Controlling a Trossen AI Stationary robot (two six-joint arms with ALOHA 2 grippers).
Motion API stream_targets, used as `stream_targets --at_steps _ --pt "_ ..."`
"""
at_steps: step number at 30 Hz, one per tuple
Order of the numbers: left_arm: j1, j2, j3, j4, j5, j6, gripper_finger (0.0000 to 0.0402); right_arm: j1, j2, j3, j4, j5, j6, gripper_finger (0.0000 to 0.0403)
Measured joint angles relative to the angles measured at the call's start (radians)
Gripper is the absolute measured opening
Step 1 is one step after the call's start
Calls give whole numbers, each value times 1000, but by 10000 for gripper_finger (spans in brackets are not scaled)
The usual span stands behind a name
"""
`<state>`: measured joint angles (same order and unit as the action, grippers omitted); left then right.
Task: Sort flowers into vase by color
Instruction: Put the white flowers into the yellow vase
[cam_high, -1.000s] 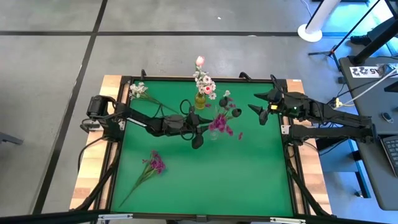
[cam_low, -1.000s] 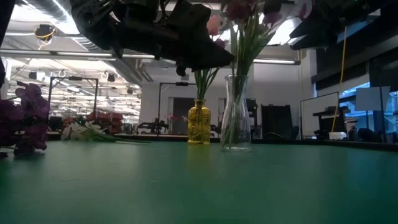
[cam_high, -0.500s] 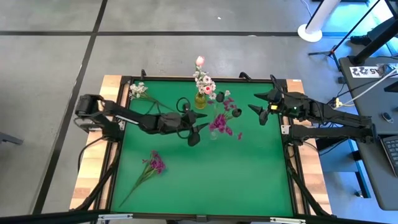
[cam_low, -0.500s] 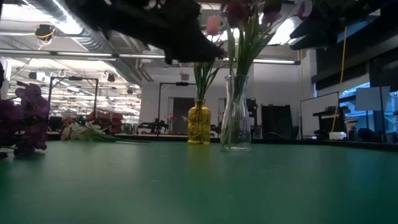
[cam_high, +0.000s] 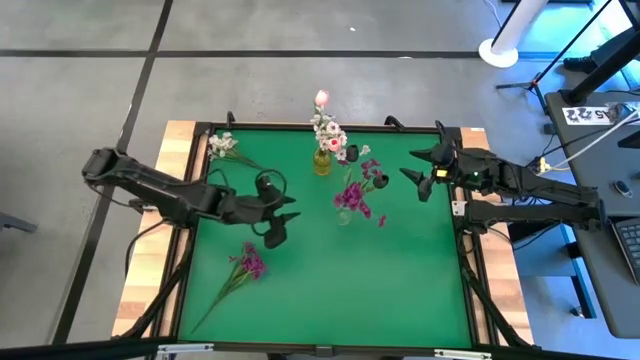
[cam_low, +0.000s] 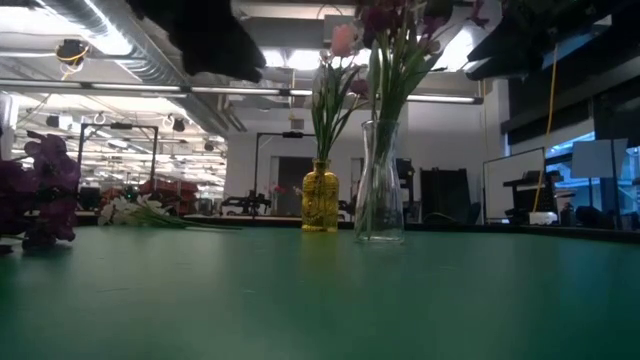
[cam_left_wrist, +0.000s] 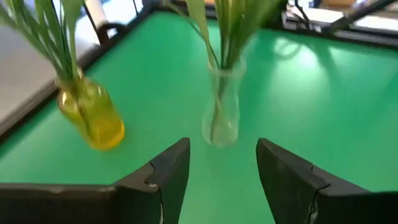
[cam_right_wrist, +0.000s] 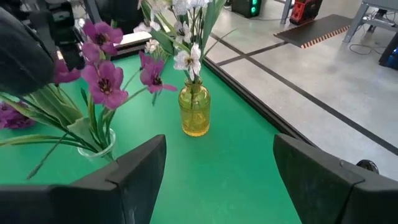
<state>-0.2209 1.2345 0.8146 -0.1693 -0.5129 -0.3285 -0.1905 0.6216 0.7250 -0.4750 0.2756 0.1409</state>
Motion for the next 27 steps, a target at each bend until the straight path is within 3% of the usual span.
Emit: stream_targets --at_steps 4,13,20,27 --pt "-53 -40 0 -84 -1 -67 179 0 -14 1 -1 -18 10 296" --pt "-129 -47 3 -193 11 -175 179 0 -52 5 43 -193 43 296" --pt "-147 -46 125 -439 16 -288 179 0 -86 90 66 -309 17 296" --pt "-153 -46 156 -639 194 -496 179 0 -109 103 52 -382 -24 296"
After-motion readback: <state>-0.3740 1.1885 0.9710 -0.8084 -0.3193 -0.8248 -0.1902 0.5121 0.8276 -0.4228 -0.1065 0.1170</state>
